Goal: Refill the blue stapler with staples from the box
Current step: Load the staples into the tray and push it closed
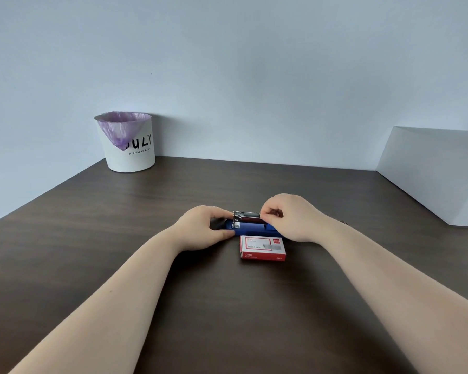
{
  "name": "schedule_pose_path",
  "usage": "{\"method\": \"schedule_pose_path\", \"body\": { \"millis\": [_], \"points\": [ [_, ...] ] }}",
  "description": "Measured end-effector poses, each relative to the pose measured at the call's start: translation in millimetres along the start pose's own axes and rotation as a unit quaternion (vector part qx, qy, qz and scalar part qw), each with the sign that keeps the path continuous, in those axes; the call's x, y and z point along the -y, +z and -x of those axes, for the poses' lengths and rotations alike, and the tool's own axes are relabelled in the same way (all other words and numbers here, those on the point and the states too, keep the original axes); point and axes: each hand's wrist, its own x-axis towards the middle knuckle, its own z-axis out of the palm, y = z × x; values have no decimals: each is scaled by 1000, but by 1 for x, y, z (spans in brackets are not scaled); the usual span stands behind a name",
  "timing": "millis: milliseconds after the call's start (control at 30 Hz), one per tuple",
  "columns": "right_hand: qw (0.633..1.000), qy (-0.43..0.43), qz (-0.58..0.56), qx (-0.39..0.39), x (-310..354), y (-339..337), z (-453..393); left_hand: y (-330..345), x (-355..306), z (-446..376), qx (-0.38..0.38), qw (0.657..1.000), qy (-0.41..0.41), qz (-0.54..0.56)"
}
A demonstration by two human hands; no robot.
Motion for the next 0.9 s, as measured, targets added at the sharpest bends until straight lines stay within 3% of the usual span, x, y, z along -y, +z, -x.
{"method": "schedule_pose_path", "body": {
  "millis": [467, 633, 767, 900],
  "points": [
    [998, -54, 22, 30, -5, -1, 5, 0, -2, 2, 0, 1000, 1, -10],
    [1000, -8, -3, -28, -27, -14, 13, -1, -4, 3, 1, 1000, 4, -10],
    [982, 93, 153, 66, -48, -28, 24, -1, -5, 3, -1, 1000, 6, -18],
    [975, 125, 147, 107, -57, -26, 26, 0, -8, 4, -7, 1000, 12, -19]
  ]
}}
